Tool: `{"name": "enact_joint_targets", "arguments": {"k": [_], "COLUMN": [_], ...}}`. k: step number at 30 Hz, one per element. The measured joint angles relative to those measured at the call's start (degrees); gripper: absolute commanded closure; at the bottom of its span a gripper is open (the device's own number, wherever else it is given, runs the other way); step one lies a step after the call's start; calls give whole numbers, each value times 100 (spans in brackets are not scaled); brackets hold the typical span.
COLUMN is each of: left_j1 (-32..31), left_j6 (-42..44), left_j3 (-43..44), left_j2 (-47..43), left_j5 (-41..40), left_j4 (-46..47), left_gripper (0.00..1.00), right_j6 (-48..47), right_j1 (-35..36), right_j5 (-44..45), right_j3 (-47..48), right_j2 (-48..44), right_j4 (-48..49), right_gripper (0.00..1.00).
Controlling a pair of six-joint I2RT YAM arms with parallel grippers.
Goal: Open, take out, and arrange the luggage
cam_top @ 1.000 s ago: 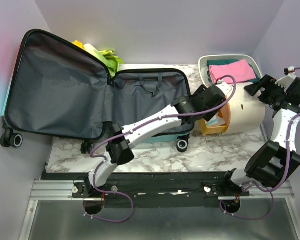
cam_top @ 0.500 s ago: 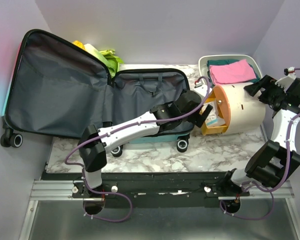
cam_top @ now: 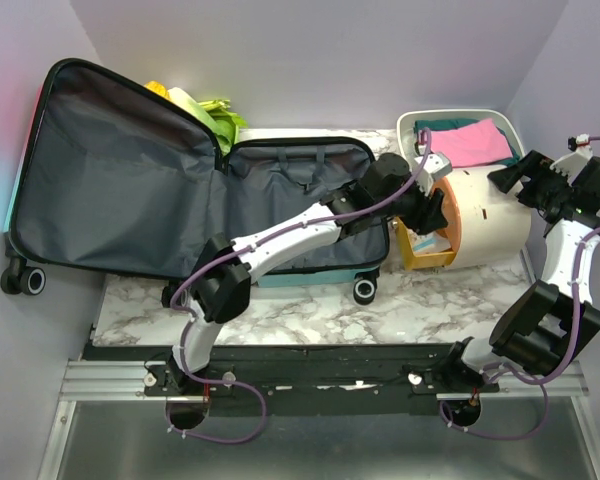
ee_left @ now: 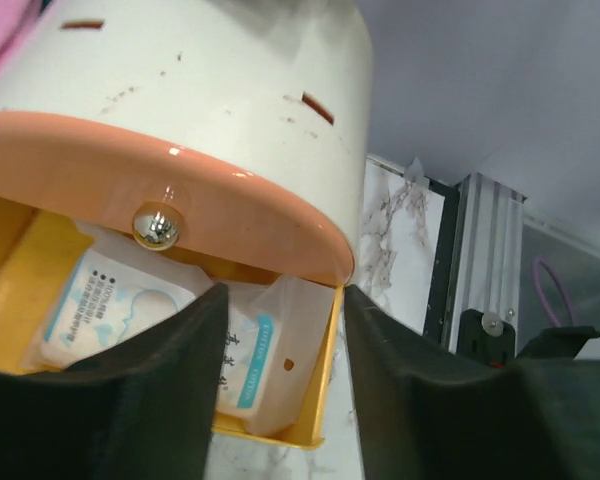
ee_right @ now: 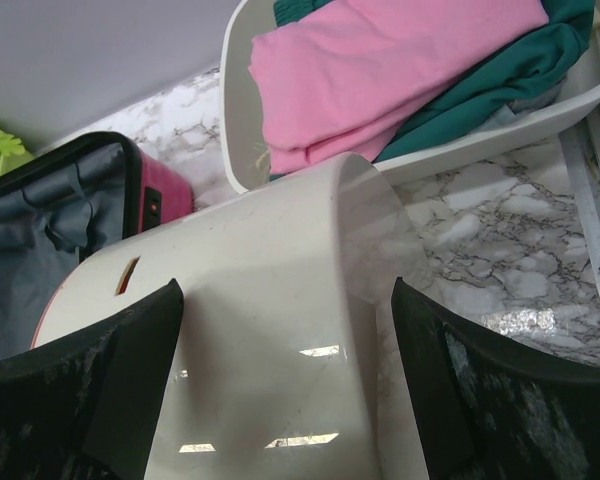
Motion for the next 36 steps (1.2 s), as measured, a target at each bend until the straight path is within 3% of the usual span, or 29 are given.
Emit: {"name": "enact_joint_targets", "arguments": {"k": [9,17,20,26,31,36], "left_j1": [-37,-238,-358,-444,-437,-437], "left_j6": [452,717,852,962,944,986], "left_j3": [997,1679,1987,2590,2592,2312], "left_j2": [938,1480,1681,2070,2044,1521], "left_j5": [-61,-898,-1003,-1172,-1316,-1690], "left_j4": [-1117,-2079,-2253,-2483,-2465,-2435], "left_gripper": [55,54,46,41,35,22], "right_j6": [0,0,0,0,0,0], "right_j1": [0,0,0,0,0,0], "right_j5": [0,2,2,4,4,4], "right_j3": [-22,-22,-26,-31,-33,-35], "right_j2": [-13,-13,-15,-20,-20,-20], "right_j4": [31,33,37,44,44,48], "right_gripper": [8,8,8,8,8,8]}}
